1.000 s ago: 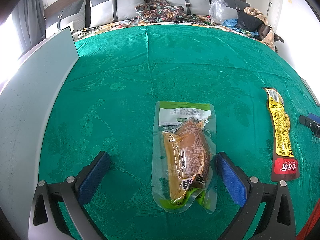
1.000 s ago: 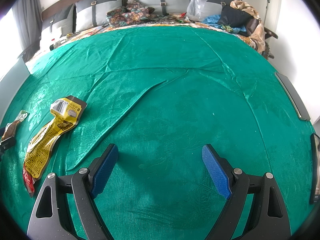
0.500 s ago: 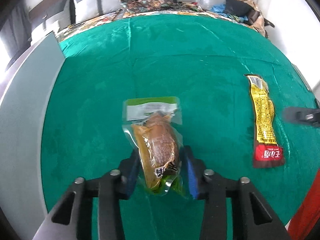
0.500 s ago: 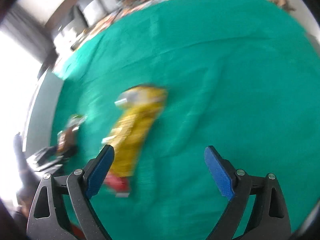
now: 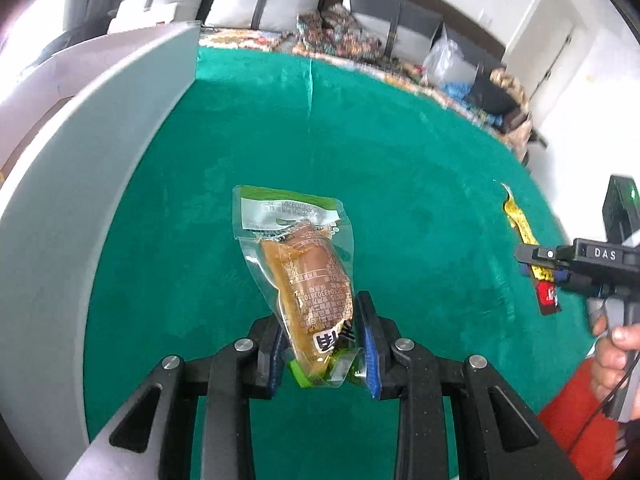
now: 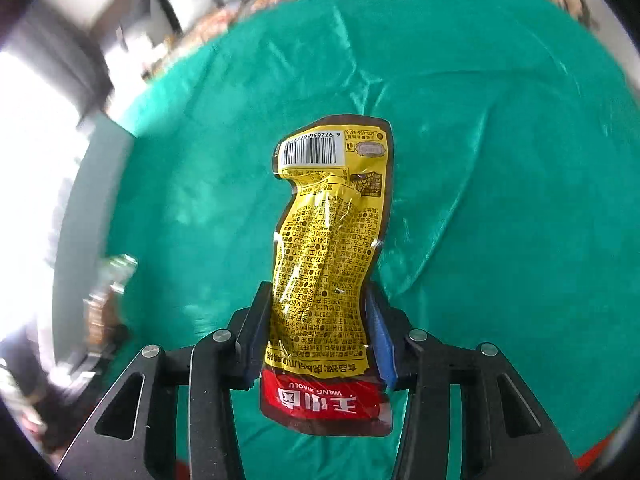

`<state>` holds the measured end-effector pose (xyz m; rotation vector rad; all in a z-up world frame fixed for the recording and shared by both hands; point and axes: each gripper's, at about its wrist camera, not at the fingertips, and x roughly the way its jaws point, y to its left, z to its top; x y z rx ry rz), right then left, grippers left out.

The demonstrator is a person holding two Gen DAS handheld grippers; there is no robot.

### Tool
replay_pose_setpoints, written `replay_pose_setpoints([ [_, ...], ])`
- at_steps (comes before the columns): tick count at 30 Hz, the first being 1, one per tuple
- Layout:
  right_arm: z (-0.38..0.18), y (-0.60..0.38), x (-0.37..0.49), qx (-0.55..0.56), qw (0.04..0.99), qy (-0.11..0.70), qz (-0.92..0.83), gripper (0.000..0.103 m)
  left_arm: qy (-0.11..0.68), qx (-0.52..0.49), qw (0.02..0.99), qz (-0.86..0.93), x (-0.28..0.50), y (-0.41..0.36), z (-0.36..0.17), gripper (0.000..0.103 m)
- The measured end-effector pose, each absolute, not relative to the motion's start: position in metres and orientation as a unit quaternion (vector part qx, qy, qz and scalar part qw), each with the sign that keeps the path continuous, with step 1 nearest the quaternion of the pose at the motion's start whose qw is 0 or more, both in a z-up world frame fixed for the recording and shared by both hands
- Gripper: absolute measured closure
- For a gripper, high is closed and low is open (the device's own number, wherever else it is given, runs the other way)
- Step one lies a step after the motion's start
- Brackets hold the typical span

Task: Organize snacks
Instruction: 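Carry the green-labelled and yellow packs over the white box with both tools, then open both tools to drop the packs into the box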

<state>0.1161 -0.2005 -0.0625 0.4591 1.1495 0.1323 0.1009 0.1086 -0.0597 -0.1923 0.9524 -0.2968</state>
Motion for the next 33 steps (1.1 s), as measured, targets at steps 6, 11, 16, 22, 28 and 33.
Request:
replay_pose_setpoints([
  [6,-0.003,-0.154,0.113,0.217,0.828,0.497,0.143,0.056,0.4,-0.151,0.893,-0.143,0.091,0.148,0.012,0.073],
  [11,0.067,-0.039,0.132,0.169,0.833,0.456,0.264,0.055,0.373,-0.153,0.912,-0.071,0.088,0.231,0.063,0.072],
  [16,0.104,0.096,0.137,0.107,0.814,0.436,0.37,0.054,0.381,-0.122,0.916,0.042,0.082,0.319,0.063,0.071],
  [22,0.068,0.199,0.132,0.048,0.79,0.449,0.416,0.034,0.411,-0.079,0.898,0.138,0.067,0.374,0.031,0.04],
  [28,0.039,0.184,0.132,0.036,0.787,0.474,0.394,0.033,0.375,-0.068,0.909,0.167,0.035,0.37,0.032,0.01],
  [33,0.094,0.15,0.132,0.016,0.837,0.395,0.378,0.021,0.337,-0.07,0.919,0.191,0.019,0.353,0.056,0.0],
])
